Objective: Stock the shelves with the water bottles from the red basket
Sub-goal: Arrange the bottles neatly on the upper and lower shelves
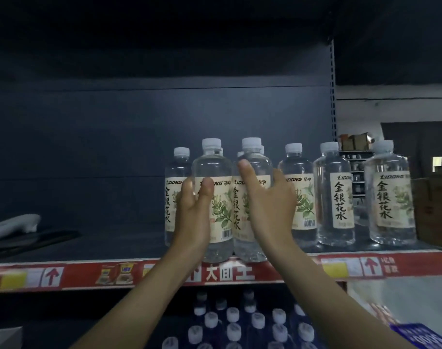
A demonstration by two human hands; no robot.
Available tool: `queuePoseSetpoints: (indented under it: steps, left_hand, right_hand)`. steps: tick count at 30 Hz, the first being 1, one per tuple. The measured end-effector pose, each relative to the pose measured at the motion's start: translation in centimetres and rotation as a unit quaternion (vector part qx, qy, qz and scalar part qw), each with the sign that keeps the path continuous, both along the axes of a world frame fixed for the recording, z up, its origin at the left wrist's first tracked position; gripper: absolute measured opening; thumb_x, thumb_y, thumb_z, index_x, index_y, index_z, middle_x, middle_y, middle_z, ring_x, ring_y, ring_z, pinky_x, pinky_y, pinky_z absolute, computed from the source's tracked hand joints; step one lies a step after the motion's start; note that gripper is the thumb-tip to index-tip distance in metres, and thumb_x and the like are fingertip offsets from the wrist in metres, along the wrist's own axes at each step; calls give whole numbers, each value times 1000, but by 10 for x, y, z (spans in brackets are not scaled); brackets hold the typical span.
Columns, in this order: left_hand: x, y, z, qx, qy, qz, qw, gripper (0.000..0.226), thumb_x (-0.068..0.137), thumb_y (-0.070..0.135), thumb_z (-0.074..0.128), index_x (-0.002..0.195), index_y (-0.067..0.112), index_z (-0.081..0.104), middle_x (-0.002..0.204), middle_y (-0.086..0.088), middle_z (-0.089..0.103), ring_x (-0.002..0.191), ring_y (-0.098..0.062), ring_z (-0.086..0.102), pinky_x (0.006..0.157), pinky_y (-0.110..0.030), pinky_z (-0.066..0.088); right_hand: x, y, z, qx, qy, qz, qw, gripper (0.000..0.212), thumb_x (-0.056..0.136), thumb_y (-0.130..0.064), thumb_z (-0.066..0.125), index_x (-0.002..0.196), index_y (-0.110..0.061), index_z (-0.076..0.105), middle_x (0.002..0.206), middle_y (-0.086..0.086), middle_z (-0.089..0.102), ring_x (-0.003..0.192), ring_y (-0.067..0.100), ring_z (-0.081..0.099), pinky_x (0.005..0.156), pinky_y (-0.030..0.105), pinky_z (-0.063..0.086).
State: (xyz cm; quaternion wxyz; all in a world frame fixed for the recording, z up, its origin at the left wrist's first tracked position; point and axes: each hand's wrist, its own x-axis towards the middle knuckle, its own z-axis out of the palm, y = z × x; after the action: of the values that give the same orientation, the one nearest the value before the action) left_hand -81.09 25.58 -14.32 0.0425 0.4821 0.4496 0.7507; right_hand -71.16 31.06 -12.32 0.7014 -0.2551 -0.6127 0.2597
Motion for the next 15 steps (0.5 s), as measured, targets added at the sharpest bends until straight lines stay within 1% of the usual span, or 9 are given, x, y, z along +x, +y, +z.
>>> queuePoseSetpoints:
  steps: [2, 5, 6, 7, 8, 10, 12, 14, 15]
  left_hand:
    - [0, 2, -2, -2, 36, 52, 998, 70, 76, 78, 37, 133, 38, 43, 134, 3, 52, 124, -17, 52, 102, -49, 44]
    - [1, 2, -7, -14, 102, 96, 990, 62, 88, 71, 30, 137, 33, 28, 140, 5, 41, 129, -14, 42, 107, -42, 38]
    - [1, 2, -10, -23, 127, 107, 986, 56, 92, 65, 29, 135, 30, 25, 141, 3, 38, 128, -12, 40, 105, -39, 38]
    - [-1, 1, -14, -34, 154, 128, 979, 53, 94, 59, 29, 136, 27, 22, 141, 1, 35, 126, -10, 38, 102, -35, 37]
    - [-2, -1, -17, -51, 180, 164, 968, 55, 94, 56, 28, 140, 25, 21, 141, -1, 32, 124, -7, 34, 99, -30, 35]
    - [-4, -8, -22, -94, 230, 250, 936, 64, 94, 53, 30, 149, 24, 15, 134, 0, 27, 115, -7, 25, 95, -28, 29]
    - [-4, -17, -28, -141, 248, 250, 925, 77, 92, 52, 43, 152, 29, -1, 130, 3, 22, 120, -13, 27, 99, -31, 34]
    - [-3, -25, -33, -177, 243, 209, 931, 91, 90, 50, 53, 149, 38, -14, 133, 4, 23, 127, -17, 33, 104, -39, 39]
    - [-3, -27, -33, -184, 244, 202, 930, 93, 89, 50, 56, 149, 41, -15, 134, 3, 25, 128, -17, 36, 105, -42, 40]
  right_hand:
    - [-3, 2, -3, 0, -11, -10, 1000, 82, 76, -81, 48, 132, -21, 54, 130, -3, 53, 119, 14, 48, 99, 33, 41]
    - [-5, 2, -5, 10, -18, -22, 1000, 79, 79, -74, 50, 132, -16, 40, 121, -6, 50, 103, 9, 50, 79, 16, 40]
    - [-6, 3, -7, 18, -26, -26, 999, 78, 78, -75, 48, 129, -17, 36, 119, -4, 52, 100, 10, 53, 77, 16, 43]
    - [-6, 5, -10, 26, -43, -31, 998, 75, 79, -75, 46, 128, -19, 33, 122, 0, 53, 102, 12, 56, 82, 20, 47]
    - [-6, 6, -15, 34, -67, -33, 997, 70, 82, -72, 47, 128, -21, 30, 130, 4, 53, 108, 13, 55, 88, 22, 46]
    - [1, 4, -26, 61, -122, -26, 990, 61, 90, -60, 52, 134, -29, 23, 147, 5, 41, 120, 7, 42, 96, 22, 36]
    - [11, 1, -36, 78, -193, -45, 977, 73, 92, -53, 56, 147, -34, 12, 147, 1, 28, 122, 6, 33, 96, 23, 33]
    - [21, -1, -43, 65, -246, -45, 966, 91, 89, -46, 63, 152, -38, -1, 138, -2, 25, 116, 13, 46, 92, 26, 42]
    - [25, -3, -44, 51, -264, -34, 963, 98, 86, -42, 67, 151, -42, -7, 134, -2, 27, 111, 17, 51, 90, 29, 47]
